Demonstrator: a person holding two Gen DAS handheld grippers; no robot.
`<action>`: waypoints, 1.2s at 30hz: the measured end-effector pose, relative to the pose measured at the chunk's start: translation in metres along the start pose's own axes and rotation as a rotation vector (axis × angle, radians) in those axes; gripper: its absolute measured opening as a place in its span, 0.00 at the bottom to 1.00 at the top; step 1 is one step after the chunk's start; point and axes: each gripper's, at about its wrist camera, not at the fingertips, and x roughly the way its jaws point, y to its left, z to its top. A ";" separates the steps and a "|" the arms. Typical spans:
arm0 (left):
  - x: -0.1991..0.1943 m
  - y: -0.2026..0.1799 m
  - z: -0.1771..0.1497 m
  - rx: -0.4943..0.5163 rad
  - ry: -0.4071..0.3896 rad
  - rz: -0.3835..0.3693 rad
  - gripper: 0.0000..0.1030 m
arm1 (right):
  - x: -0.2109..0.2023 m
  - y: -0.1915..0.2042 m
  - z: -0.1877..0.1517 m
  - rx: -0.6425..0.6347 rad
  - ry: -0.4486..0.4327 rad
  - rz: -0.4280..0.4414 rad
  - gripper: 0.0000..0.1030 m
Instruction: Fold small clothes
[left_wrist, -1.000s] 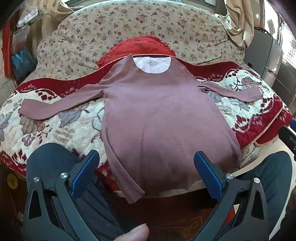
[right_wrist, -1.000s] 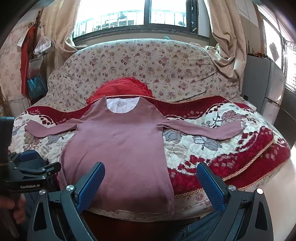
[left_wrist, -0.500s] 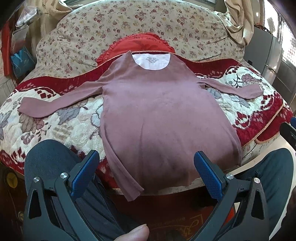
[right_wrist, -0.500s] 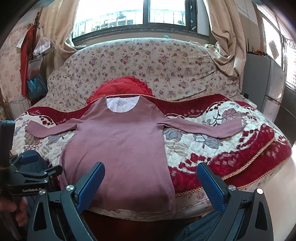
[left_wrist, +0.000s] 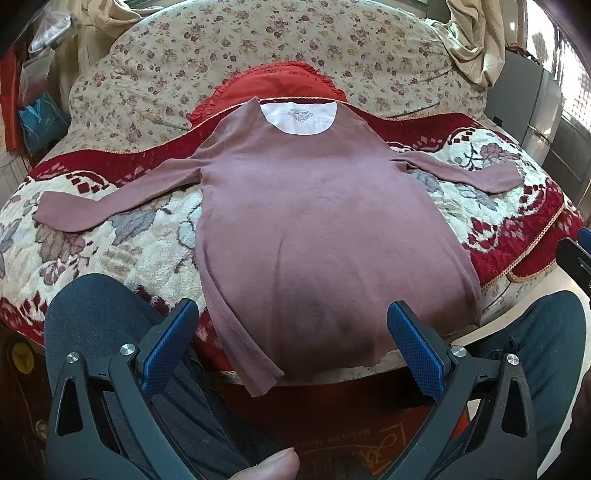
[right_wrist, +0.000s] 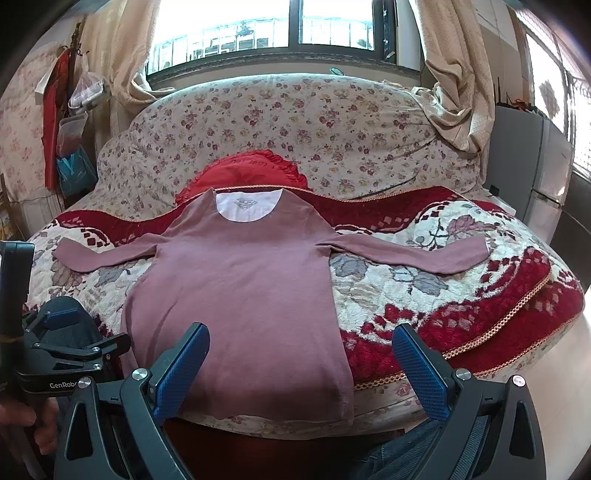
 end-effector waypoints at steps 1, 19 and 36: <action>0.000 0.000 0.000 0.001 -0.001 0.001 0.99 | 0.000 0.000 0.000 0.000 0.000 0.000 0.96; -0.001 0.000 0.000 0.001 -0.002 0.002 0.99 | 0.000 0.001 0.001 -0.003 -0.001 0.001 0.96; -0.002 -0.003 0.003 -0.004 0.004 -0.004 0.99 | 0.002 0.006 0.006 -0.019 0.003 0.011 0.96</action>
